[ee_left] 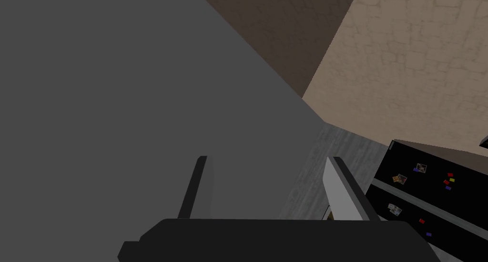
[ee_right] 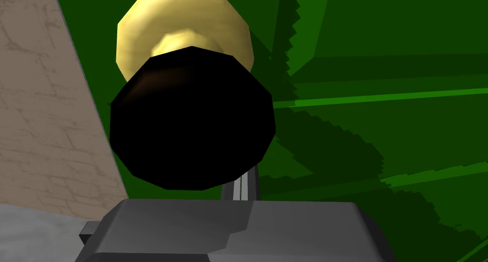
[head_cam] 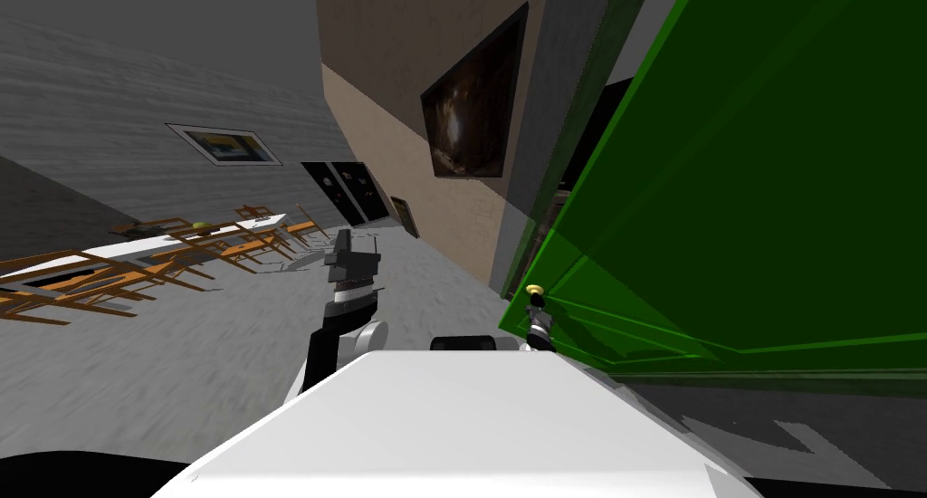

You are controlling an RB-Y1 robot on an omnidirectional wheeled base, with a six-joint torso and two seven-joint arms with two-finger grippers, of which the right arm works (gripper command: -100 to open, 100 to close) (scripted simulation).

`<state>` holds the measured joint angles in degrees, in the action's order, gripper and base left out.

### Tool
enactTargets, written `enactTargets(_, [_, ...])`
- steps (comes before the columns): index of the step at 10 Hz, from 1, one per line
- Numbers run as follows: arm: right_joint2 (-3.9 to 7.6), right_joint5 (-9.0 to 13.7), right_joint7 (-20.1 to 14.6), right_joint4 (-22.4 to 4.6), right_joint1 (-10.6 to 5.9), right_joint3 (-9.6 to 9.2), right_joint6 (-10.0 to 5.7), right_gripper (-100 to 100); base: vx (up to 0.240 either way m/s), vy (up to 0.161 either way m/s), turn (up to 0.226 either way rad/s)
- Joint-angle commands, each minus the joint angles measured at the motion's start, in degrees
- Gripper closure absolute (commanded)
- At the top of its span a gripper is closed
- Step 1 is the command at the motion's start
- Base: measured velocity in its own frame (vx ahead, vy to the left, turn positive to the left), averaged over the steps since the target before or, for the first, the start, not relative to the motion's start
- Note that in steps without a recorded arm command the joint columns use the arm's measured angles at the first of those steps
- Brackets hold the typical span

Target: Pull the door open

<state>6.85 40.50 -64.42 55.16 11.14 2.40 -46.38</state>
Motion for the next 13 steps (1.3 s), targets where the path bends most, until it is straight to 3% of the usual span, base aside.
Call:
enactTargets(1, [-0.48, 0.3, -2.0, 0.7, -1.42, -1.29, -1.13, -100, -0.029, 0.001, 0.01])
enactTargets(2, [-0.53, 0.5, -2.5, 0.8, -1.42, -1.39, -1.12, -100, -0.043, -0.012, 0.04])
enactTargets(3, [0.04, 0.9, -1.9, -0.7, -0.66, -0.33, -0.25, -100, -0.014, -0.033, -0.027])
enactTargets(4, [0.32, 1.5, -1.2, -0.2, -1.28, 0.58, 2.3, -100, -0.012, -0.014, -0.141])
enactTargets(5, [0.4, 1.7, -0.8, 0.1, -1.7, 0.91, 3.35, -100, -0.018, 0.013, -0.105])
enactTargets(6, [0.59, 2.2, 0.1, 1.0, -2.66, 1.65, 5.74, -100, -0.028, 0.043, -0.081])
enactTargets(7, [0.69, 2.5, 0.6, 1.5, -3.17, 2.04, 7.0, -100, -0.04, 0.061, -0.07])
enactTargets(9, [0.69, 2.5, 0.6, 1.5, -3.17, 2.04, 7.0, -100, -0.015, 0.015, -0.009])
enactTargets(10, [0.79, 2.7, 1.1, 1.9, -3.68, 2.43, 8.27, -100, -0.005, 0.01, -0.027])
enactTargets(11, [0.79, 2.7, 1.1, 1.9, -3.68, 2.43, 8.27, -100, -0.009, 0.009, -0.027])
enactTargets(13, [0.98, 3.2, 2.0, 2.8, -4.63, 3.17, 10.66, -100, -0.012, 0.015, -0.038])
